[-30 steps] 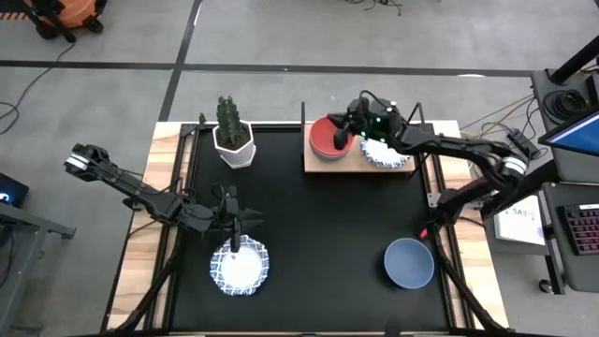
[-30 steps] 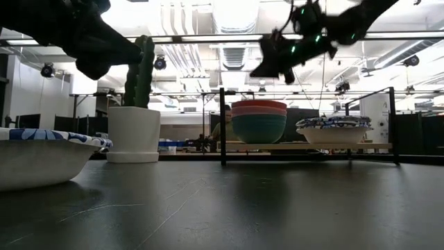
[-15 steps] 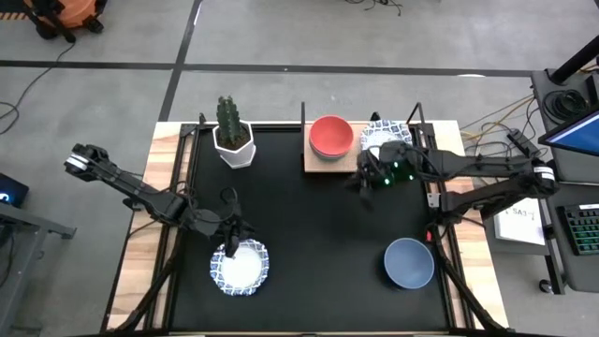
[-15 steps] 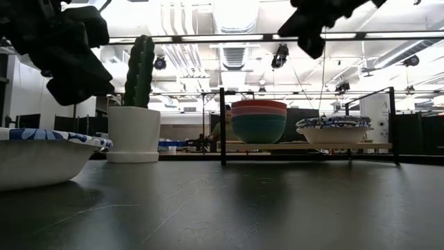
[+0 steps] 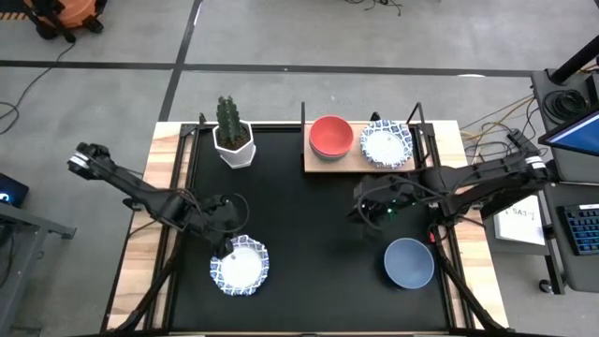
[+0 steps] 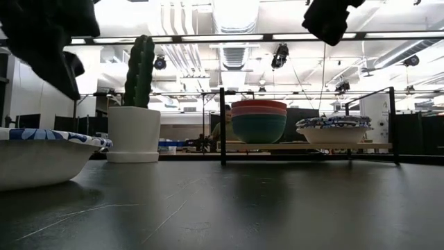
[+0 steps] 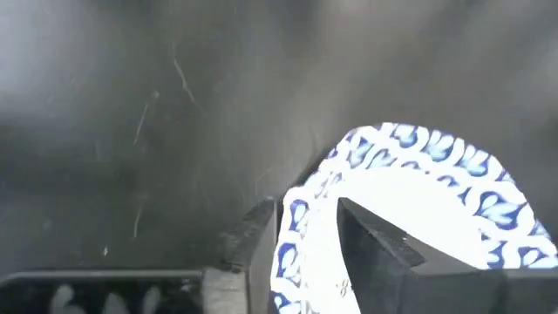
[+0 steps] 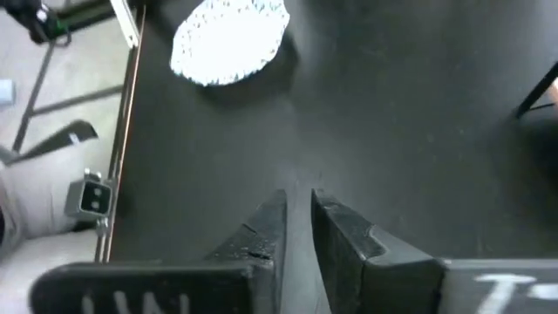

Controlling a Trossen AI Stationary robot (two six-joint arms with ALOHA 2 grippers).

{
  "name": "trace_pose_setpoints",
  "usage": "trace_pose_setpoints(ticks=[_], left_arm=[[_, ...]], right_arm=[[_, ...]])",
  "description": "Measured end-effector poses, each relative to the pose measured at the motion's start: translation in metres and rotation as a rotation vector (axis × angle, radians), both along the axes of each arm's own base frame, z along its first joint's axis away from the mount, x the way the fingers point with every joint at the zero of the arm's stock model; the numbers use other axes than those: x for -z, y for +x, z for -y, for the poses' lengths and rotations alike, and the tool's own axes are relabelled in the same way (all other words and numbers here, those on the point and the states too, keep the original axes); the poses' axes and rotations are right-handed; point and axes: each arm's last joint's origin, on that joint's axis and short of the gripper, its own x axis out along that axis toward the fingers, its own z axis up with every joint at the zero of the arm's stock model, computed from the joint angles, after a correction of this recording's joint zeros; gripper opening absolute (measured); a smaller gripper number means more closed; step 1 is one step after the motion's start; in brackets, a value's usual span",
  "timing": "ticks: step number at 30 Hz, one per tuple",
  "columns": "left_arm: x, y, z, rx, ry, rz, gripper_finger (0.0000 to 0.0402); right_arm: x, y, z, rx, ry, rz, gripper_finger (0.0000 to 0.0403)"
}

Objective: Place and stack bowls onto a shelf
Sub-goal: Stack the blue patterned bowl on top of the blue patterned bowl on the shelf

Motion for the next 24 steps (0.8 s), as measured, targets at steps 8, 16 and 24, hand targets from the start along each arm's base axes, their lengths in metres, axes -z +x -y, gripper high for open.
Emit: trace_pose_setpoints(ticks=[8, 16, 24], left_arm=[[0.028, -0.003, 0.013, 0.026, -0.022, -0.134, 0.0178], [0.053, -0.004, 0.022, 0.010, -0.002, -0.239, 0.0192], [0.067, 0.010, 0.029, -0.008, 0.034, -0.206, 0.0192]], right_arm=[[0.020, 0.015, -0.006, -0.017, -0.015, -0.088, 0.0096], [0.035, 0.025, -0.008, -0.044, -0.054, -0.140, 0.0106], [0.048, 0.034, -0.009, -0.034, -0.073, -0.178, 0.0095]])
